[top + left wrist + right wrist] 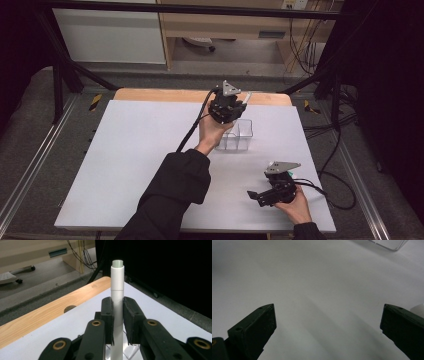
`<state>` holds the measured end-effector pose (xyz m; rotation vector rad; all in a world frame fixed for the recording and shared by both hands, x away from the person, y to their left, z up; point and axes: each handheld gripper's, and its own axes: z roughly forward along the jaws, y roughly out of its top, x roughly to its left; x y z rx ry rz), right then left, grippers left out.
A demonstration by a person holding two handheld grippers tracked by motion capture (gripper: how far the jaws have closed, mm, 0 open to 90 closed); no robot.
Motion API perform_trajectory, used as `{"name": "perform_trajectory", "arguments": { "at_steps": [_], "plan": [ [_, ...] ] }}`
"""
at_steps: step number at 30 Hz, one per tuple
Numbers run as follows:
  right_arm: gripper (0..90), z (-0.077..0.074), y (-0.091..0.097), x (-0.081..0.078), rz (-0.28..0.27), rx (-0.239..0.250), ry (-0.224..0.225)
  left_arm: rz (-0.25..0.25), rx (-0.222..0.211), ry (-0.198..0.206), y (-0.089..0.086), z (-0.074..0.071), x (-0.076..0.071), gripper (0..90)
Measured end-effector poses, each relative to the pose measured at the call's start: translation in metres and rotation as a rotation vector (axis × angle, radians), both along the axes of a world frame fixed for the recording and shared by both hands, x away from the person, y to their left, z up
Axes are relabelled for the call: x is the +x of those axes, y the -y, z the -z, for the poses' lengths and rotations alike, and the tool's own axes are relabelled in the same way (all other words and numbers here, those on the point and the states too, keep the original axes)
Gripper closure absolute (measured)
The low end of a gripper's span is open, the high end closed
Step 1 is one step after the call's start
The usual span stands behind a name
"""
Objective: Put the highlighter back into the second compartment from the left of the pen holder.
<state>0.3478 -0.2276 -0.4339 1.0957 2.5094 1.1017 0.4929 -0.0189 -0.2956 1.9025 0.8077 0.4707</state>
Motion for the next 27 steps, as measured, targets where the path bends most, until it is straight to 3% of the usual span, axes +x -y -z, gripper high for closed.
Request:
{"name": "perform_trajectory", "arguments": {
  "at_steps": [14, 27],
  "plan": [
    [1.1, 0.0, 0.0, 0.0, -0.003, 0.004, 0.003, -0.003, 0.02, 0.021, 0.015, 0.007, 0.02, 78.1],
    [1.1, 0.0, 0.0, 0.0, -0.008, 0.006, 0.005, -0.011, 0.062, -0.021, 0.022, 0.03, 0.03, 78.1]
  ]
}}
